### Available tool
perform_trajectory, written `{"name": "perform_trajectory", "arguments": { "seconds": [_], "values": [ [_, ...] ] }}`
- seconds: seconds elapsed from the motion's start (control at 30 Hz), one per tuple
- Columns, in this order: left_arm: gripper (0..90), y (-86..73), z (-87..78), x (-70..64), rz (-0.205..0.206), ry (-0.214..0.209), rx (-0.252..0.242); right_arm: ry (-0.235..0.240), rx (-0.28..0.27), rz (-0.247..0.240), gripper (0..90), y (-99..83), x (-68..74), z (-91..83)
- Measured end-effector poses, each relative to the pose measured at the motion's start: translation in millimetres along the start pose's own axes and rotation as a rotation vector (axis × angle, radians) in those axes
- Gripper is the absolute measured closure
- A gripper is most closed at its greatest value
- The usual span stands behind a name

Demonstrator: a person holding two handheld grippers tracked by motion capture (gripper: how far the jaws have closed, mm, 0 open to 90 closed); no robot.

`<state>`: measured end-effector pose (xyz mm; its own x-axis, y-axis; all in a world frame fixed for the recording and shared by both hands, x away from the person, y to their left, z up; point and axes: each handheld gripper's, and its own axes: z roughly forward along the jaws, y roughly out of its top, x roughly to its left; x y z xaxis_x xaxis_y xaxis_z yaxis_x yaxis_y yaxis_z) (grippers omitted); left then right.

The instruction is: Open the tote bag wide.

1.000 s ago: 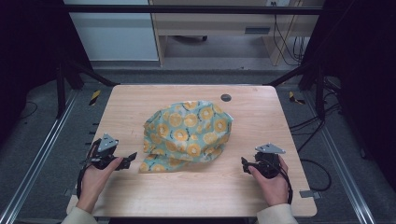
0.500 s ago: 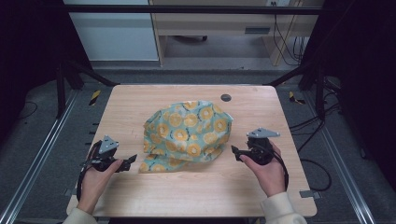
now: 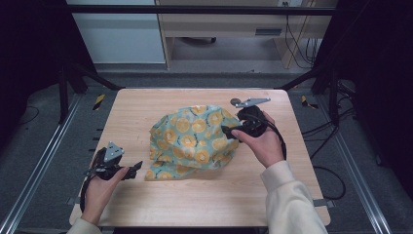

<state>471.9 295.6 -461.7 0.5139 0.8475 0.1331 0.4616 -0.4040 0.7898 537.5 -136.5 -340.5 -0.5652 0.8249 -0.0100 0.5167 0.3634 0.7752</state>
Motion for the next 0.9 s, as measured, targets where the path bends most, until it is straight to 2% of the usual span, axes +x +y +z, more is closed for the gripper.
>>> {"name": "perform_trajectory", "arguments": {
  "seconds": [0.17, 0.27, 0.33, 0.37, 0.43, 0.5, 0.6, 0.63, 0.7, 0.73, 0.77, 0.8, 0.87, 0.9],
  "values": [
    [7.1, -1.1, 0.2, 2.0, -0.014, -0.003, 0.003, 0.026, 0.006, 0.036, 9.4, 20.8, -4.4, 13.5],
    [7.1, -1.1, 0.5, 2.0, -0.015, -0.005, 0.003, 0.013, 0.017, 0.032, 11.5, 30.4, -6.3, 23.9],
    [7.1, -1.1, 0.7, 2.1, -0.012, -0.007, 0.006, 0.022, 0.023, 0.036, 12.4, 33.1, -6.1, 27.5],
    [7.1, -1.0, 1.1, 1.8, -0.012, -0.010, 0.007, 0.017, 0.045, 0.030, 14.3, 38.5, -4.9, 36.8],
    [7.1, -1.0, 0.9, 1.6, -0.013, -0.012, 0.008, 0.012, 0.066, 0.033, 16.5, 41.5, -4.9, 44.4],
    [7.1, -1.2, 0.6, 1.7, -0.013, -0.011, 0.008, 0.037, 0.083, 0.067, 18.5, 43.9, -3.5, 51.5],
    [7.1, -1.4, 1.0, 1.8, -0.013, -0.013, 0.005, 0.015, 0.114, 0.043, 22.0, 44.2, -1.3, 59.1],
    [7.1, -1.3, 0.9, 1.8, -0.012, -0.014, 0.008, 0.017, 0.146, 0.033, 27.4, 42.5, 1.7, 63.4],
    [7.1, -1.2, 1.3, 1.3, -0.012, -0.016, 0.007, 0.026, 0.154, 0.002, 45.6, 39.1, 5.3, 64.2],
    [7.1, -1.2, 1.3, 1.3, -0.012, -0.016, 0.007, 0.026, 0.154, 0.002, 45.6, 39.1, 5.3, 64.2],
    [7.1, -1.1, 1.2, 1.2, -0.011, -0.017, 0.006, 0.032, 0.154, -0.015, 53.2, 37.7, 7.1, 63.4],
    [7.1, -1.0, 1.2, 1.1, -0.011, -0.017, 0.006, 0.056, 0.144, -0.040, 69.3, 33.5, 11.8, 60.7],
    [7.1, -1.2, 1.6, 1.0, -0.011, -0.019, 0.010, 0.071, 0.143, -0.053, 80.8, 30.7, 15.2, 58.4],
    [7.1, -1.5, 1.7, 0.9, -0.013, -0.020, 0.010, 0.073, 0.133, -0.059, 83.9, 29.5, 17.1, 56.4]
  ]
}}
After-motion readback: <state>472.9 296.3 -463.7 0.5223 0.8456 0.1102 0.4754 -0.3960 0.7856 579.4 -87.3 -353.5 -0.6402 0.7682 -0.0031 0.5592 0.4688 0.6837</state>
